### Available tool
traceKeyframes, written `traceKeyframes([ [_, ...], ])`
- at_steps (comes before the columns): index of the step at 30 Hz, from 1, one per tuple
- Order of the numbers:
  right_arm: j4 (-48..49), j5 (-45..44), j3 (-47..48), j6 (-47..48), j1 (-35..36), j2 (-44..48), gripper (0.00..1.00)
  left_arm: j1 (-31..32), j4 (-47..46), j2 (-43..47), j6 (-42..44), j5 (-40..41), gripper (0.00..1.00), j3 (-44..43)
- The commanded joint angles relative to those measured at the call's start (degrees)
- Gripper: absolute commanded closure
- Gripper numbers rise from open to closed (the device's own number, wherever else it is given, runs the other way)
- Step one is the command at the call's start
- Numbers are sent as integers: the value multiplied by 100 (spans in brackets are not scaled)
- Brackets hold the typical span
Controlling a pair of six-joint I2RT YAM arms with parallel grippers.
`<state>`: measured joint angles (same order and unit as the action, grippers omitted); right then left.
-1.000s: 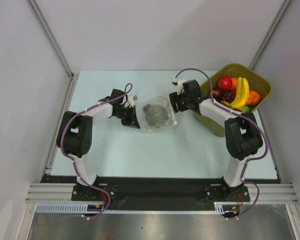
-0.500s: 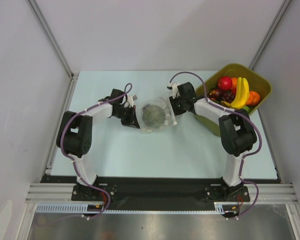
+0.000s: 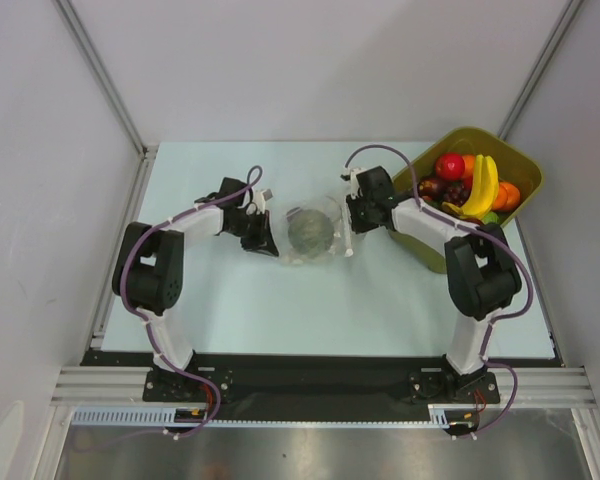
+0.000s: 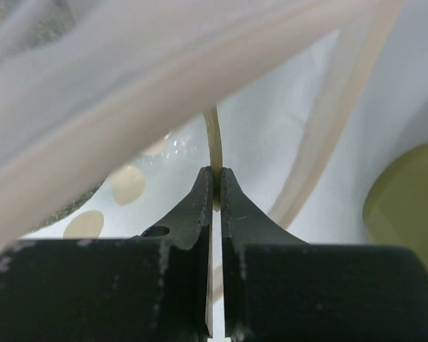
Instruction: Open the zip-top bag and remove the fake food
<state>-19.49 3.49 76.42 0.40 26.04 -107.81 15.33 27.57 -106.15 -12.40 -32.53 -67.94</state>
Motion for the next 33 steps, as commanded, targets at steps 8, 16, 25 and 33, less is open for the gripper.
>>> traceKeyframes([
  [8,-477,-911,-374,-383,32,1771,100,-197,-103,59,80,-113,100,-158],
  [16,-960,-1025,-383,-647,59,2430,100,-224,-59,-2,80,-104,100,-298],
  [25,-1312,-1657,-225,-796,85,3107,100,-294,-76,-46,89,-156,100,-299],
  [33,-1189,-2097,101,-946,85,3345,100,-294,-94,-64,80,-192,100,-307],
])
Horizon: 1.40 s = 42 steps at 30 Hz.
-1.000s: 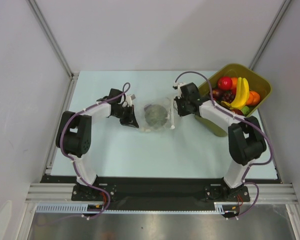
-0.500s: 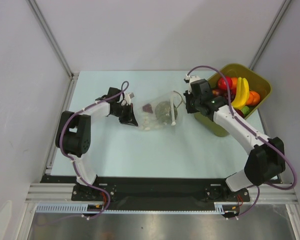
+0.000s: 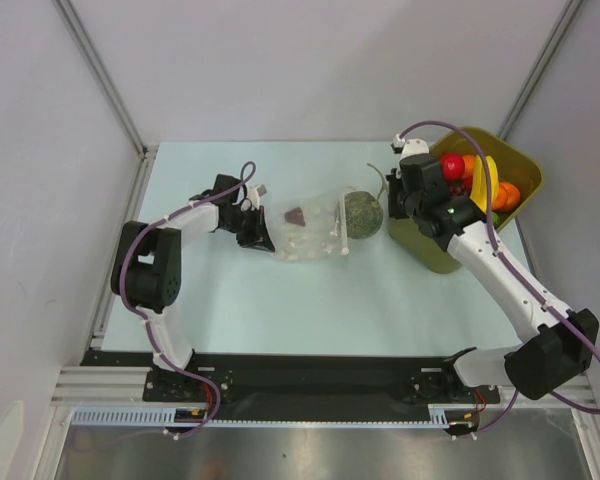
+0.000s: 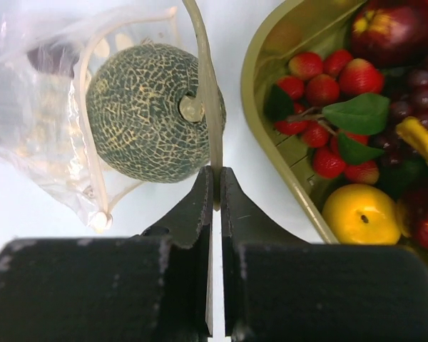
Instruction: Open the zip-top bag and remove the fake food
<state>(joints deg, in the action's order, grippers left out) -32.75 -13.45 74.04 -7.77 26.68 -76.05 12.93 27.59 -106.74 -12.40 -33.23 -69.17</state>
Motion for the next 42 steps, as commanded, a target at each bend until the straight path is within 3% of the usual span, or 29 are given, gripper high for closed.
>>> traceKeyframes([
  [1,138,-456,374,-128,31,170,100,-54,-105,13,80,-122,100,-176],
  [12,120,-650,1024,-155,-101,178,100,-54,-167,56,63,-131,100,-53],
  [30,120,-588,1596,30,-1305,494,100,-54,-193,48,54,-166,100,-9],
  [42,330,-176,990,-40,-2193,592,100,-54,-158,39,71,-166,100,-44],
])
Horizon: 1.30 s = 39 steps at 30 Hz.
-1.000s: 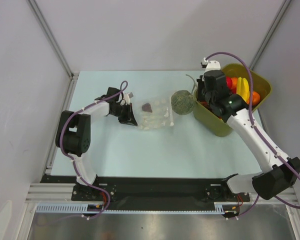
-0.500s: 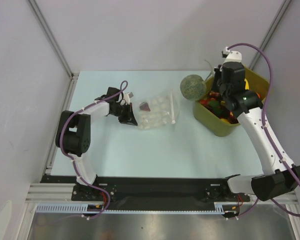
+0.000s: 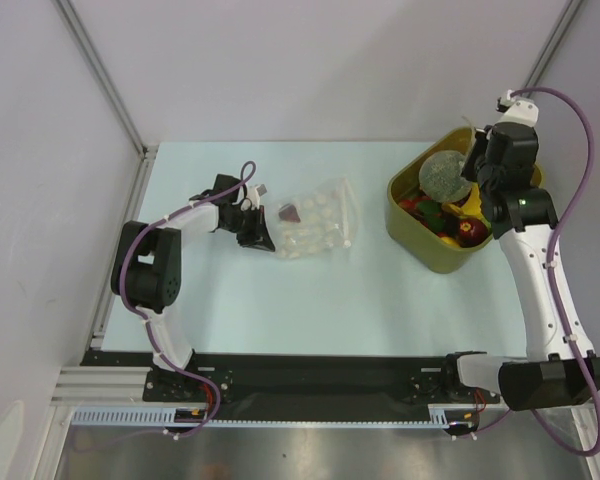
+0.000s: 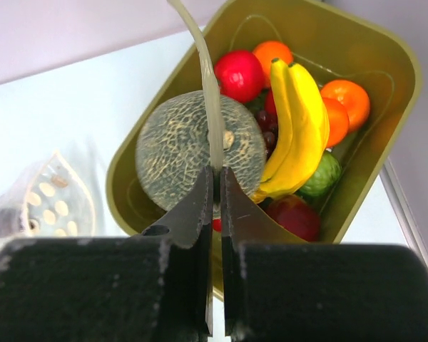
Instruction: Open the zip-top bag and remove the fake food
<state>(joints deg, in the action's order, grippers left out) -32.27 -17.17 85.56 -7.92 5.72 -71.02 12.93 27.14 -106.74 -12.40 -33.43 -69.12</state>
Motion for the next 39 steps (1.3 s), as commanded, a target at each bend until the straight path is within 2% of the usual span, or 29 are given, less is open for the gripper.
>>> traceKeyframes([
  [1,396,214,-223,-34,-140,71,100,-54,-103,56,80,-146,100,-40],
  [12,986,363,-593,-78,-290,-350,100,-54,-86,118,80,-111,100,4],
  [25,1022,152,-663,19,-528,-421,100,-54,-103,145,80,-129,100,48],
  [26,986,152,-672,45,-528,-456,98,-54,-112,145,80,-129,100,57],
  [29,872,275,-672,54,-528,-483,70,-54,-121,145,107,-146,100,65],
  [30,846,319,-663,80,-528,-483,51,-54,-112,145,133,-146,100,57],
  [33,819,451,-594,194,-528,-404,33,-54,-94,171,203,-155,100,65],
  [37,556,460,-304,519,-536,-298,28,-54,-94,180,247,-181,100,83],
  [39,459,766,-163,599,-528,-219,28,-54,-94,171,256,-199,100,101],
])
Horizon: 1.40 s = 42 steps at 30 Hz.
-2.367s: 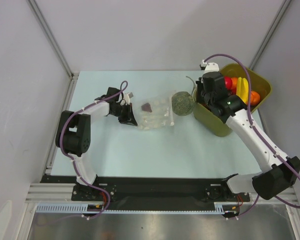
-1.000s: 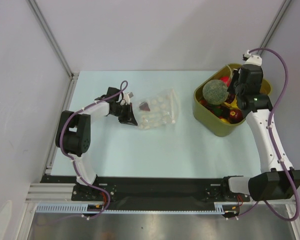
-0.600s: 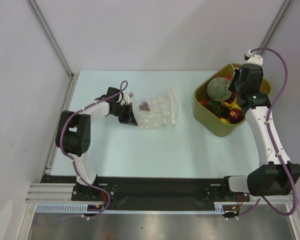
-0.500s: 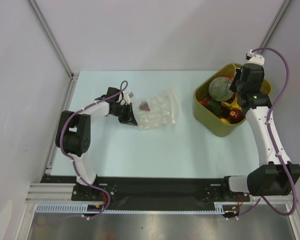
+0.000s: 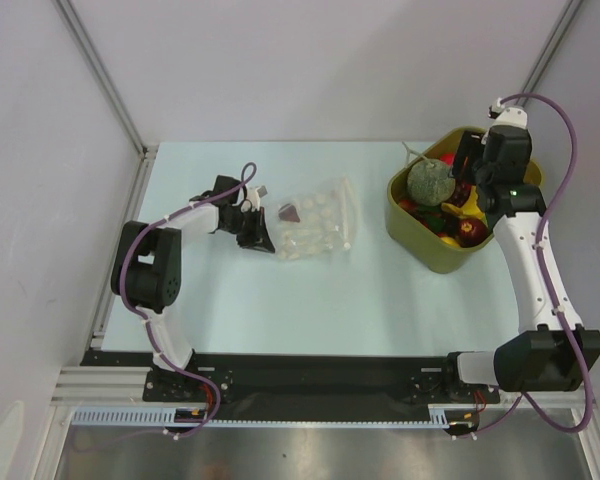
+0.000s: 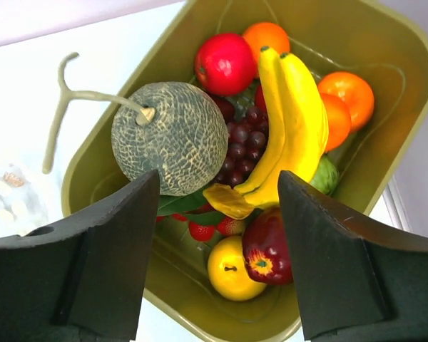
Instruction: Open the zip-top bag and remove the fake food
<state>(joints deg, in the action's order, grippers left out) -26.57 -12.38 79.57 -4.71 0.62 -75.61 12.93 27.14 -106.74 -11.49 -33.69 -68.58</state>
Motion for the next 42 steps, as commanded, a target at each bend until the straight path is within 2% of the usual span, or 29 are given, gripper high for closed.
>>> traceKeyframes([
  [1,-129,437,454,304,-10,336,29,-54,-94,162,164,-173,100,55],
  [5,-331,1603,525,234,183,433,35,-54,-77,145,191,-181,100,72],
  [8,-376,2063,402,216,806,364,38,-62,-59,145,208,-173,100,64],
  [13,-191,2328,147,58,1799,-84,41,-54,-42,180,217,-146,100,90],
  [20,-147,1987,103,145,2275,-1068,43,-54,-68,276,252,-164,100,213],
  [31,116,1958,-12,409,2399,-2009,44,-54,-86,373,340,-278,100,301],
  [42,1153,2327,-389,568,2408,-2467,43,-54,-33,452,507,-339,100,441],
])
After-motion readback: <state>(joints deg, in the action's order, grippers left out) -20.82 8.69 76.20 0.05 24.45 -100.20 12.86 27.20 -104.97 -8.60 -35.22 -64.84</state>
